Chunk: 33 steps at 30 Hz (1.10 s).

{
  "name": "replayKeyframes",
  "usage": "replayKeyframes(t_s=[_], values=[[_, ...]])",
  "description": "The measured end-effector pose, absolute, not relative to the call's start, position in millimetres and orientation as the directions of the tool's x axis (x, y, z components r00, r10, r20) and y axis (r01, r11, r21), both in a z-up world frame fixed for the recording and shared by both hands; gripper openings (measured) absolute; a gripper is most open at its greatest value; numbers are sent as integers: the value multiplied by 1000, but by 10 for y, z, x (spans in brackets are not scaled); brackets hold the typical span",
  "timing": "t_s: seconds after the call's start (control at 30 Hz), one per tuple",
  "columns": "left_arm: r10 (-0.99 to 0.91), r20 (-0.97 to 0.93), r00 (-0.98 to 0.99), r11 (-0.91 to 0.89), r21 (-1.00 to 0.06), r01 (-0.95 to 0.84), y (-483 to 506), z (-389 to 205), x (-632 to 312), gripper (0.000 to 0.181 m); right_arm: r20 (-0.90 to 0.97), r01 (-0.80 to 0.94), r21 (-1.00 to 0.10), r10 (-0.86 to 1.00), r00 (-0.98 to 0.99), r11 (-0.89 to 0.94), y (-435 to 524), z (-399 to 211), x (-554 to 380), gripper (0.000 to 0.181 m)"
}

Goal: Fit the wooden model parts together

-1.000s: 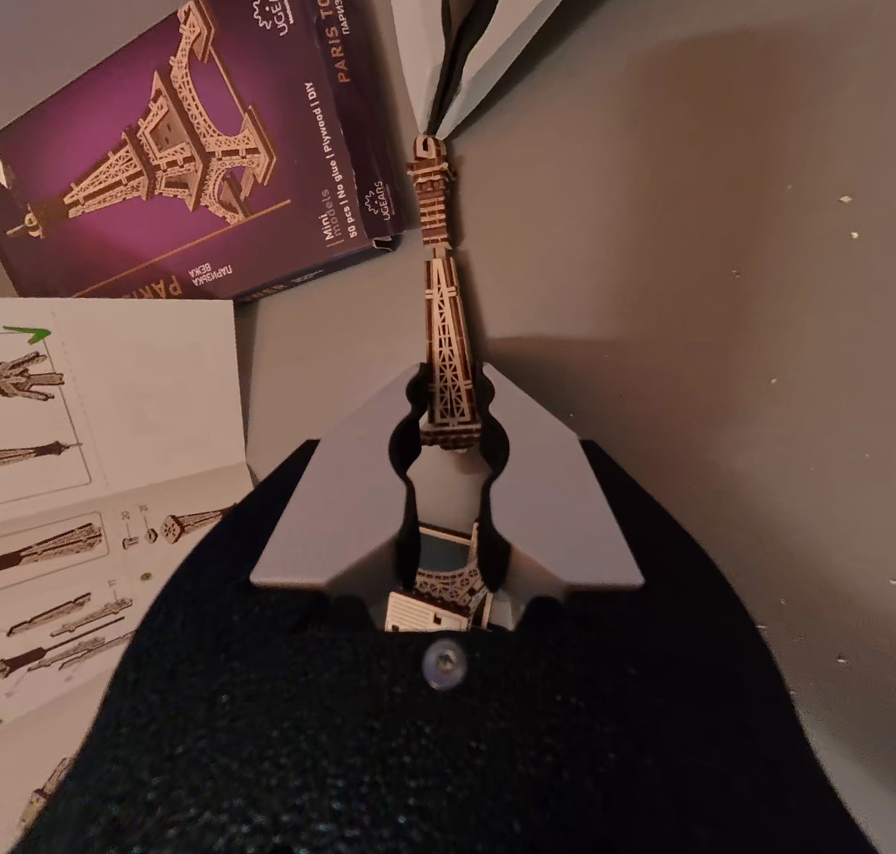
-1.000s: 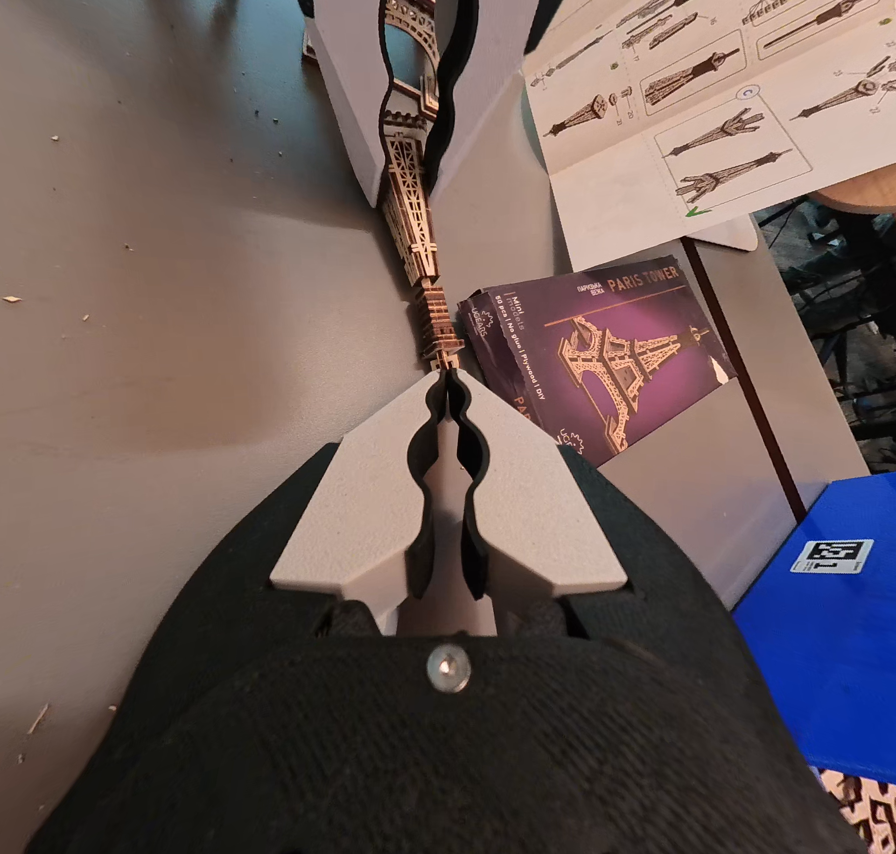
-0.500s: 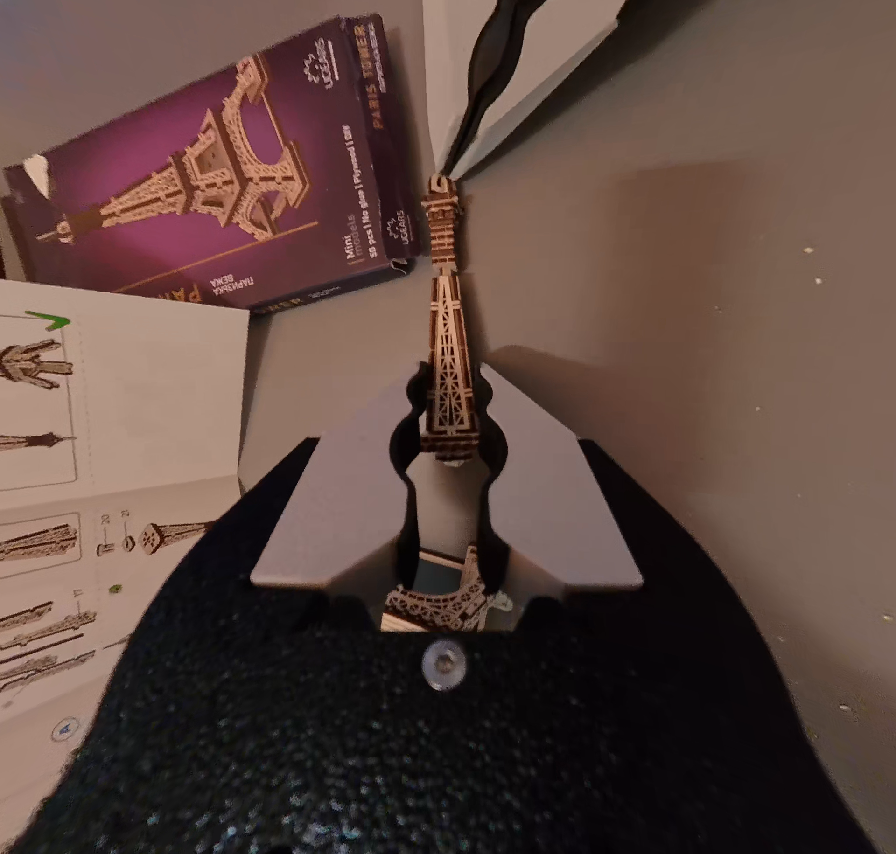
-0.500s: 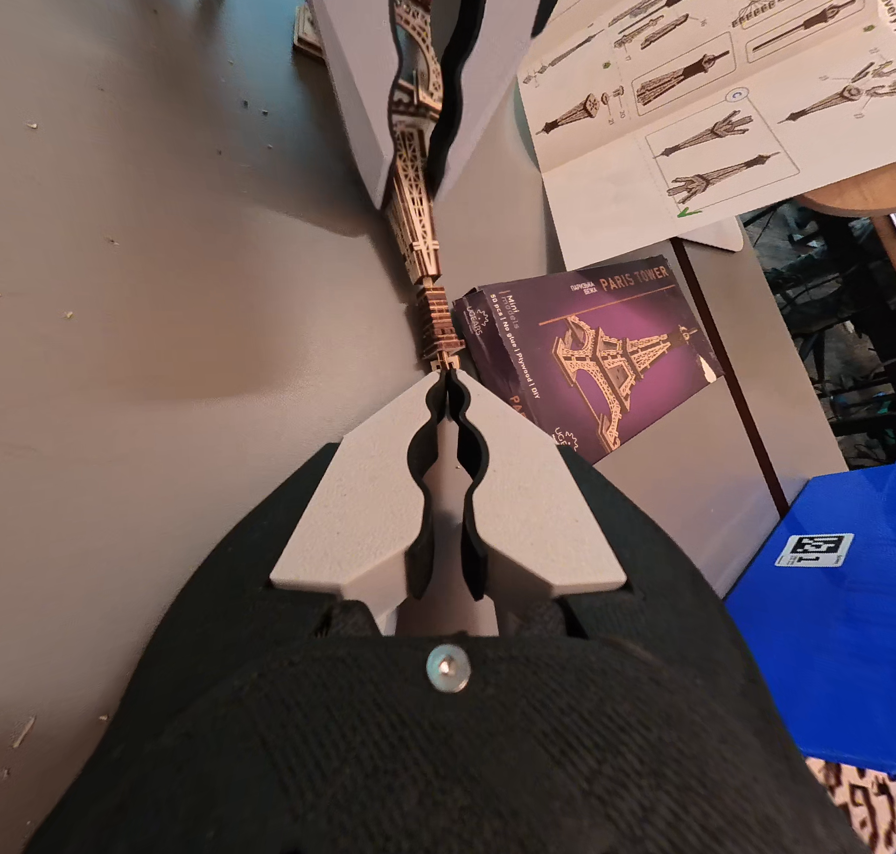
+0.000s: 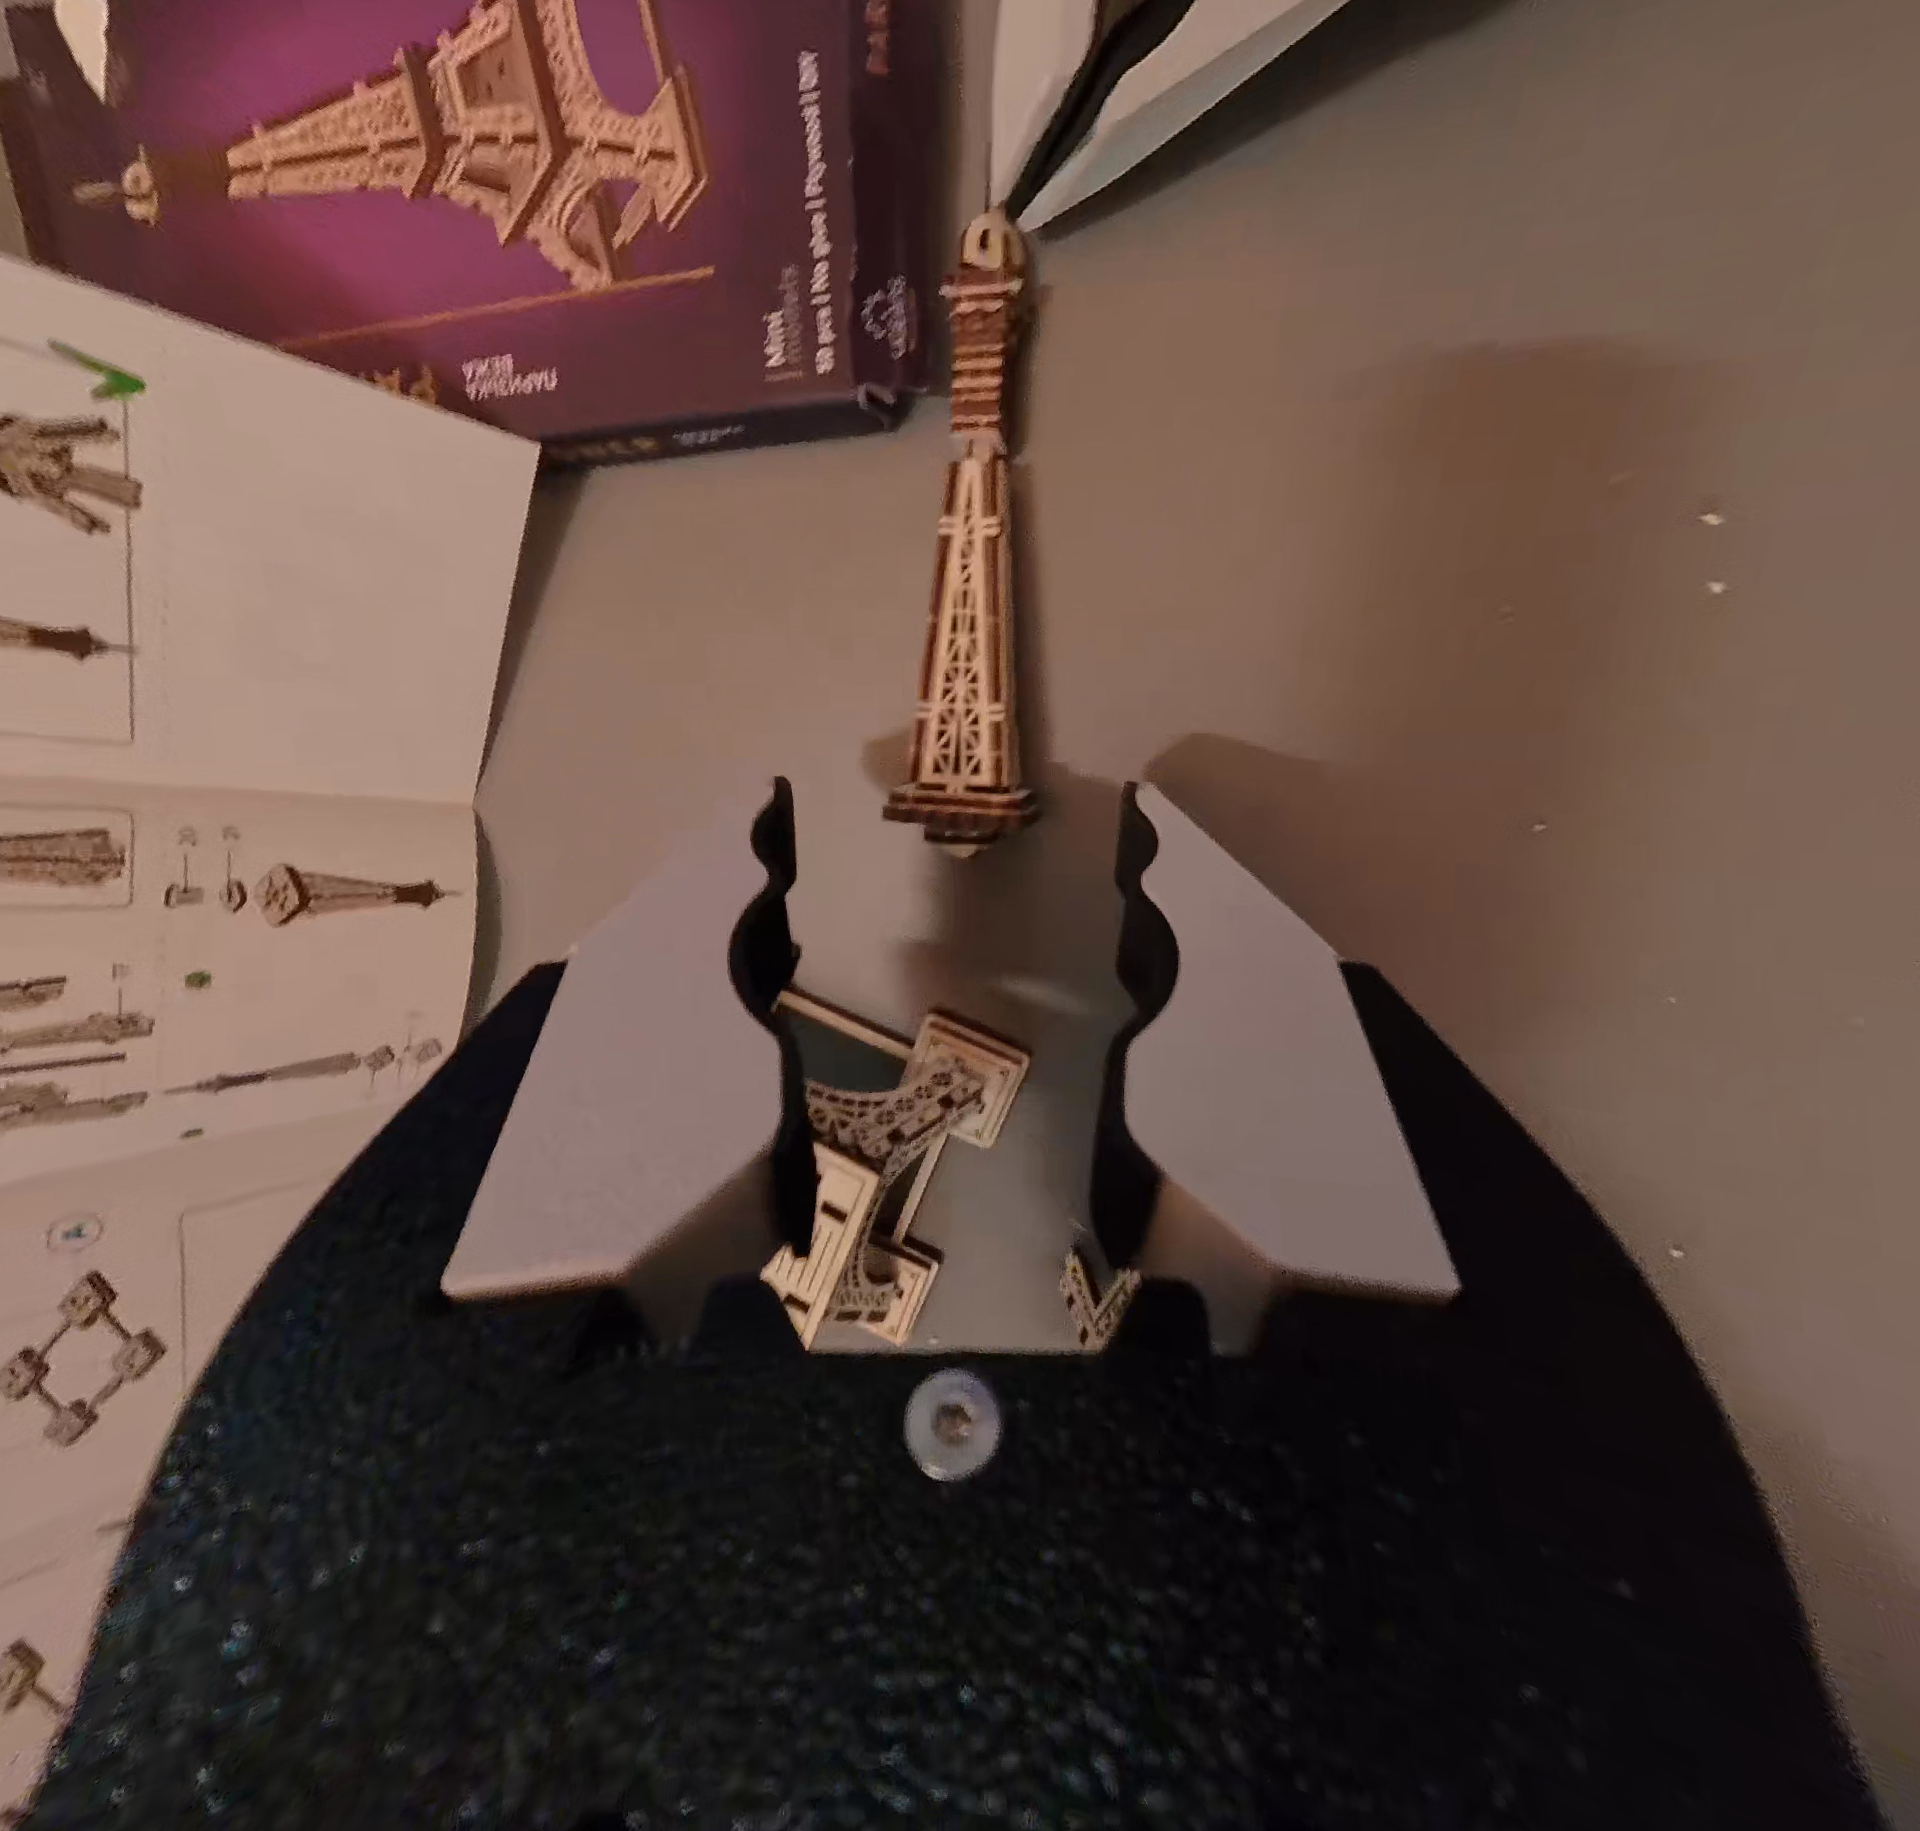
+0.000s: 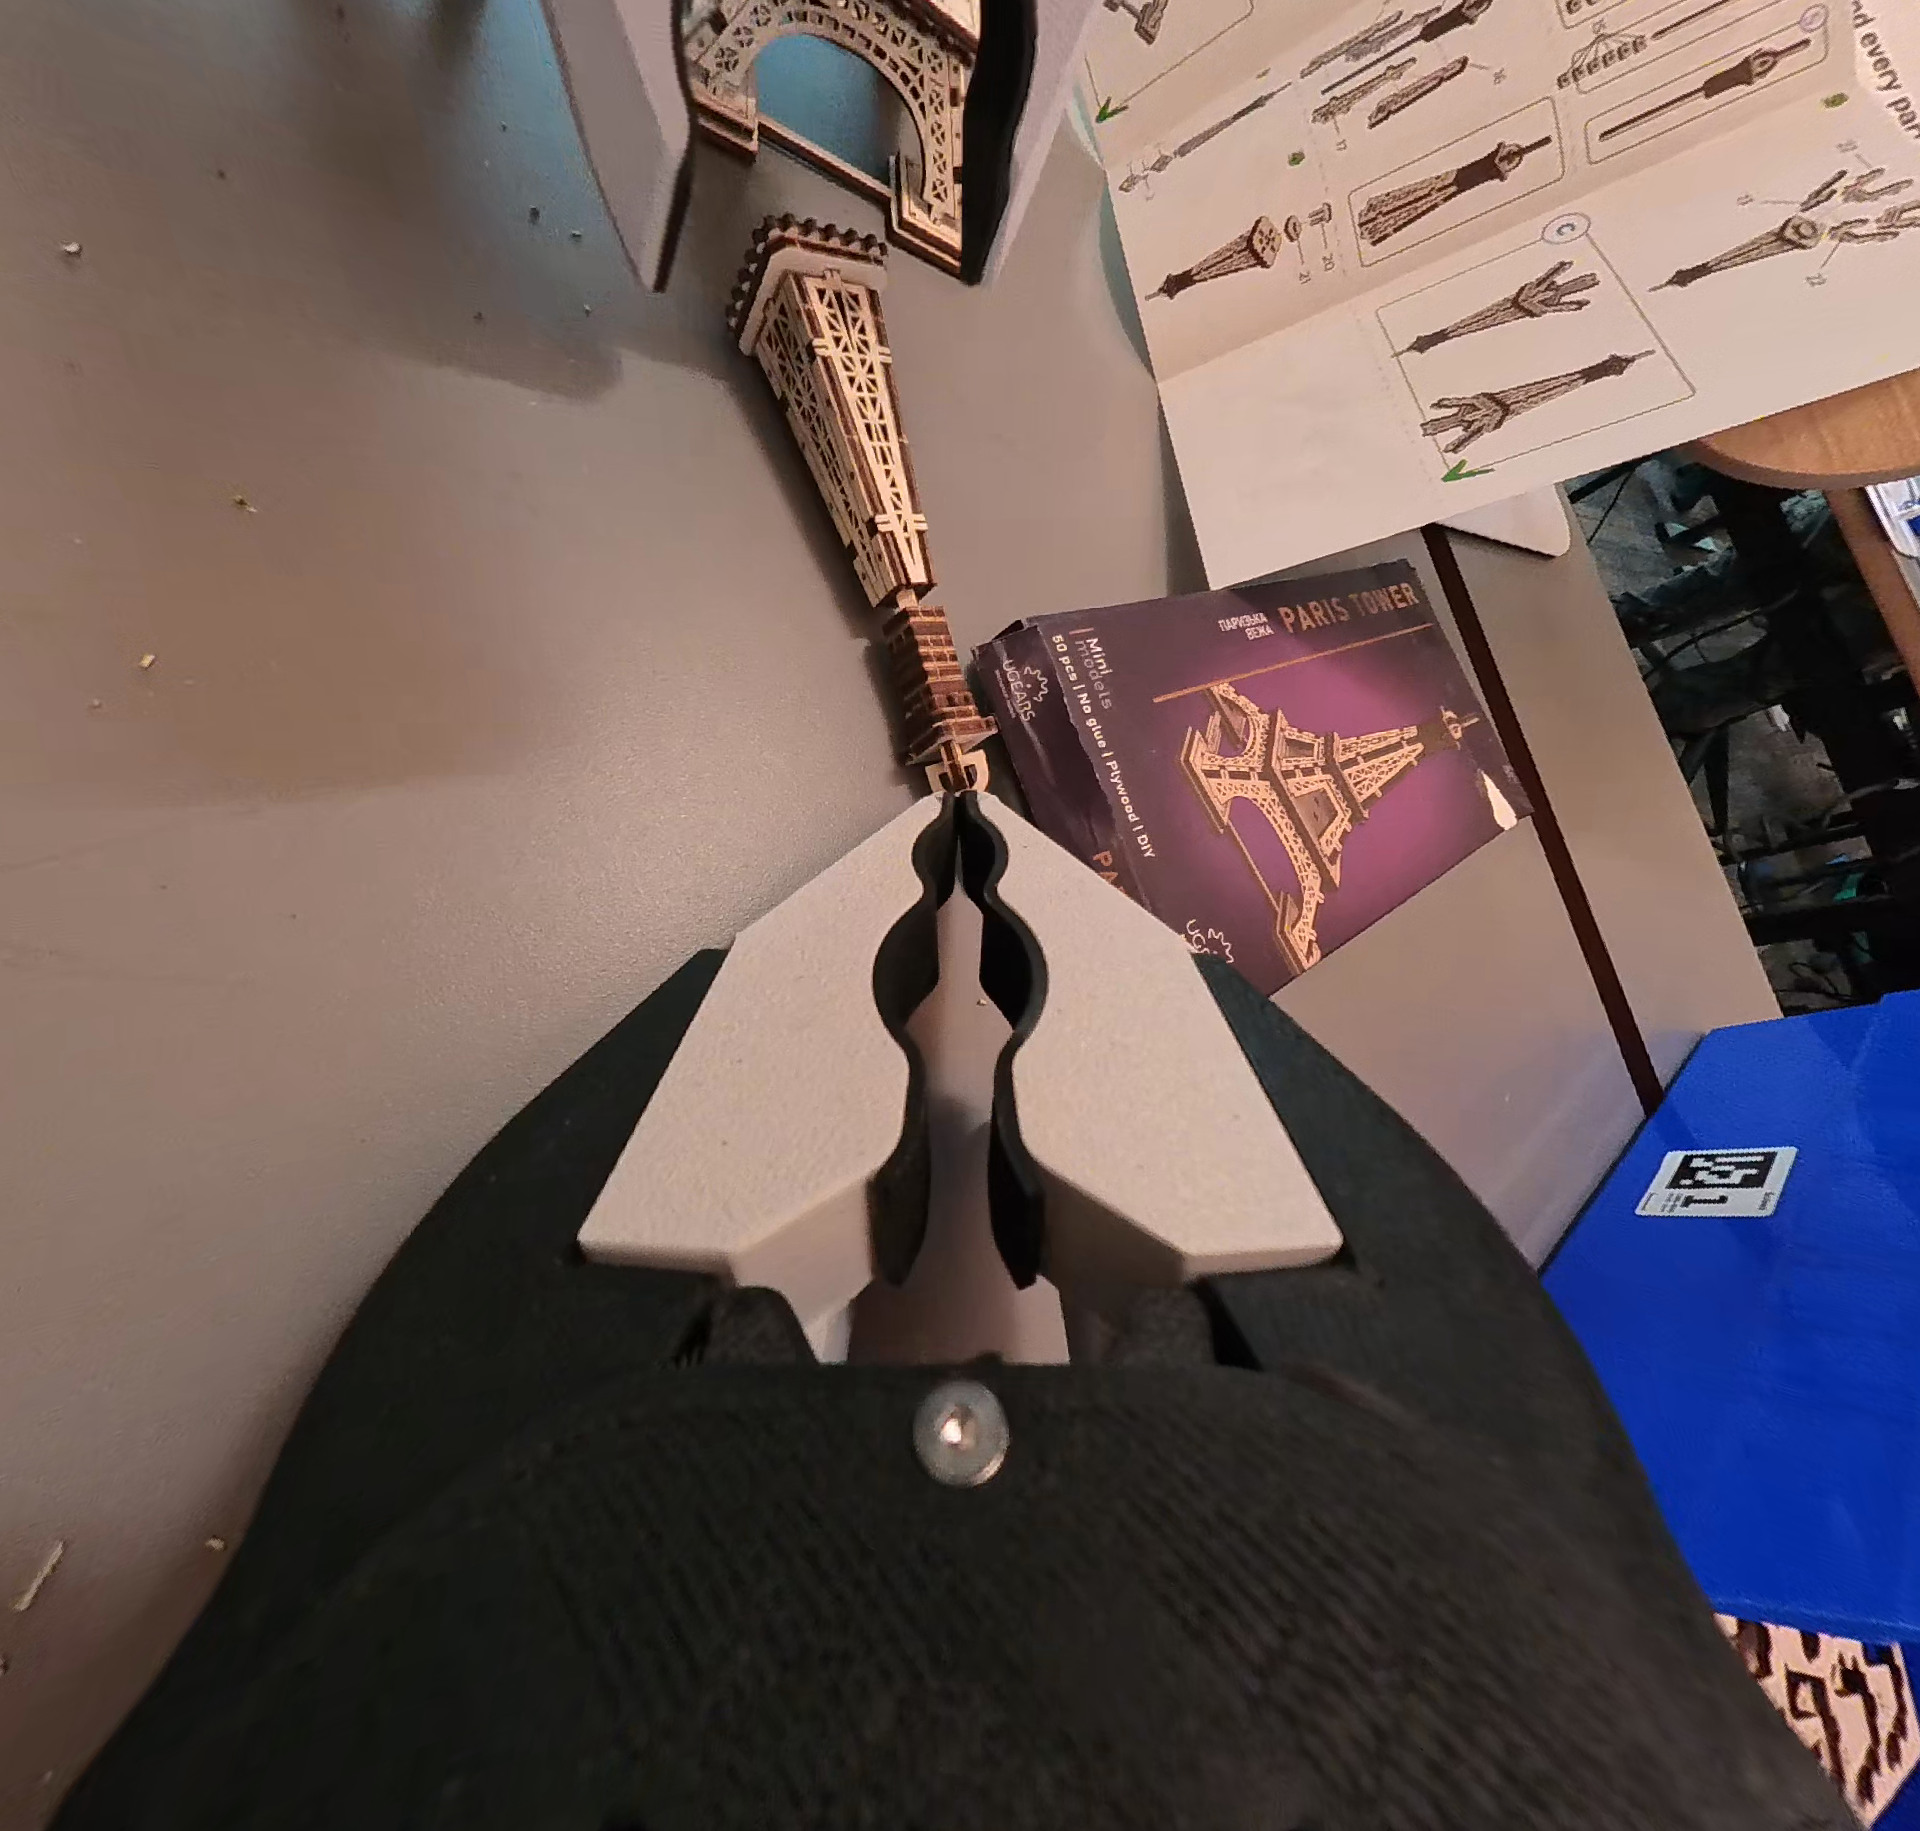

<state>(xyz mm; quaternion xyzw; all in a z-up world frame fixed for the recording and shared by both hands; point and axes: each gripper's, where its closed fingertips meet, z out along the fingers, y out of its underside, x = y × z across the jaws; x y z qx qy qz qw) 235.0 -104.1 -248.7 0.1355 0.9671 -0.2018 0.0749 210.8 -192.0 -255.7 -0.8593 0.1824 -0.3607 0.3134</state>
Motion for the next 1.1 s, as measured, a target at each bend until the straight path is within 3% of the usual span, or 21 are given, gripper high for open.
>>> replayKeyframes(t_s=[0.03, 0.23, 0.43, 0.6, 0.8, 0.93, 1.0, 1.1], values=[[215, -200, -956, 892, -359, 275, -1022, -2499, 2386, 60, 509, -85, -669, -538, 672, -739, -1921, -2557, 2109, 0], [227, -157, -961, 910, -318, 267, -1022, -2645, 2389, 45, 513, -83, -668, -538, 669, -740, -1922, -2557, 2109, 0], [251, -162, -954, 880, -373, 294, -1058, -2492, 2398, 29, 534, -61, -661, -526, 662, -748, -1912, -2548, 2097, 0], [375, -170, -911, 888, -217, 406, -762, -2199, 2467, 29, 541, -48, -693, -564, 624, -719, -1929, -2451, 2109, 8], [594, -177, -784, 803, 87, 589, -648, -1544, 2444, 29, 367, 60, -900, -675, 641, -432, -1572, -1908, 1980, 35], [704, -214, -677, 710, 191, 677, -829, -1285, 2393, 29, 287, 50, -934, -662, 693, -353, -1378, -1885, 1914, 47], [727, -243, -642, 683, 163, 712, -918, -1218, 2352, 29, 270, 12, -939, -711, 649, -345, -1442, -1886, 1993, 55], [723, -271, -636, 657, -15, 753, -1006, -1170, 2187, 28, 137, -59, -972, -750, 647, -228, -1534, -1826, 2017, 60]])
